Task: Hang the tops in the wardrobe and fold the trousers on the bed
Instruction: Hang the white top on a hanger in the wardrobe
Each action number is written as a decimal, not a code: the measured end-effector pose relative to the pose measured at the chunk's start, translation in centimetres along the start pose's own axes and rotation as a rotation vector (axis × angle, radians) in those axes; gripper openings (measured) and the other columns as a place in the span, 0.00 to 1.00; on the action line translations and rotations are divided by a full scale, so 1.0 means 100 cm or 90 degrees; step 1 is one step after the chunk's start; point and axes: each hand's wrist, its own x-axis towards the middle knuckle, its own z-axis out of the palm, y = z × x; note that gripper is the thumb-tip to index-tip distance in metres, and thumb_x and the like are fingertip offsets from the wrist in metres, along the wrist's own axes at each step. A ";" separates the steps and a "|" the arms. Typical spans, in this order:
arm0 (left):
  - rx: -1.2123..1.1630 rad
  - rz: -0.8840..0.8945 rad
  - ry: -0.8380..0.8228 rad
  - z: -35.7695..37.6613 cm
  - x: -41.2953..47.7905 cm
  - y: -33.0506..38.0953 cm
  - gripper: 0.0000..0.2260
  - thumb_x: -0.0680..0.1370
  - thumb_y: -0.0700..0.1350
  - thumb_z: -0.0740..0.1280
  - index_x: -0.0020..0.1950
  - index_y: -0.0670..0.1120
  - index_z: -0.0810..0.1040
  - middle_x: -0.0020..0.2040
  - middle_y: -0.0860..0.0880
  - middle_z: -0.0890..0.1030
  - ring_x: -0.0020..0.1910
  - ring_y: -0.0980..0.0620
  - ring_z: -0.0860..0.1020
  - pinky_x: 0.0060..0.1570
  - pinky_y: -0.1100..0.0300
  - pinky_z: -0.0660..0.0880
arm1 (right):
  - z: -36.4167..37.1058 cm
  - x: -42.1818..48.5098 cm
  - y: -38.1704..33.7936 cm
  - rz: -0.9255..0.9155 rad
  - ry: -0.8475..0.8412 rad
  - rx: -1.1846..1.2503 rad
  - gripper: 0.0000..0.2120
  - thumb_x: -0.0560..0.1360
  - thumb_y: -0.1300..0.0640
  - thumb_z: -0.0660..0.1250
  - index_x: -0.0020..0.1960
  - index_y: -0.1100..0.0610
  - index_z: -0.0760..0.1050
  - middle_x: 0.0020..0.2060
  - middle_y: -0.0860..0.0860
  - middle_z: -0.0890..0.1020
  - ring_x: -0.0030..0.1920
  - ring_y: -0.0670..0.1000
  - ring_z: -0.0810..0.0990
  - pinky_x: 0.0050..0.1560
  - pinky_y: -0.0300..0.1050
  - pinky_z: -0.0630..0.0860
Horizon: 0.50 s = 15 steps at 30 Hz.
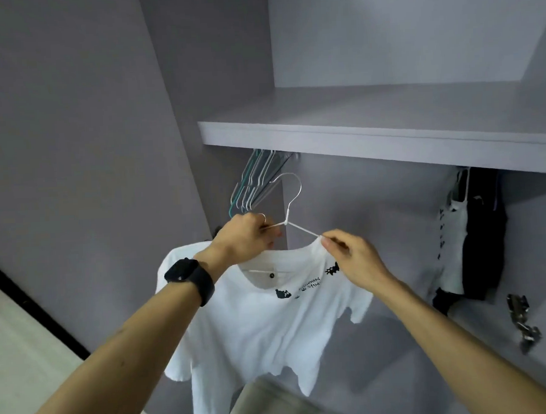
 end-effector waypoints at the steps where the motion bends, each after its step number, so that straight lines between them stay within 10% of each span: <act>1: -0.004 0.008 0.000 0.003 0.000 0.005 0.09 0.80 0.56 0.67 0.41 0.56 0.77 0.39 0.57 0.82 0.40 0.54 0.78 0.43 0.57 0.73 | 0.008 -0.004 -0.003 -0.012 0.013 0.014 0.06 0.82 0.52 0.66 0.52 0.52 0.81 0.35 0.43 0.80 0.36 0.42 0.74 0.42 0.40 0.72; 11: 0.060 -0.007 -0.001 0.007 -0.009 -0.012 0.12 0.84 0.49 0.60 0.41 0.50 0.73 0.49 0.52 0.84 0.46 0.48 0.79 0.40 0.65 0.74 | -0.017 -0.004 0.010 -0.001 0.167 0.002 0.06 0.82 0.57 0.66 0.51 0.54 0.82 0.38 0.40 0.81 0.38 0.39 0.76 0.44 0.34 0.72; 15: -0.030 0.021 0.040 0.016 0.000 0.006 0.14 0.84 0.49 0.62 0.39 0.50 0.73 0.36 0.52 0.82 0.33 0.53 0.77 0.30 0.67 0.68 | 0.002 0.015 -0.023 -0.126 0.033 -0.105 0.07 0.81 0.56 0.67 0.55 0.52 0.84 0.48 0.44 0.86 0.46 0.43 0.77 0.51 0.36 0.70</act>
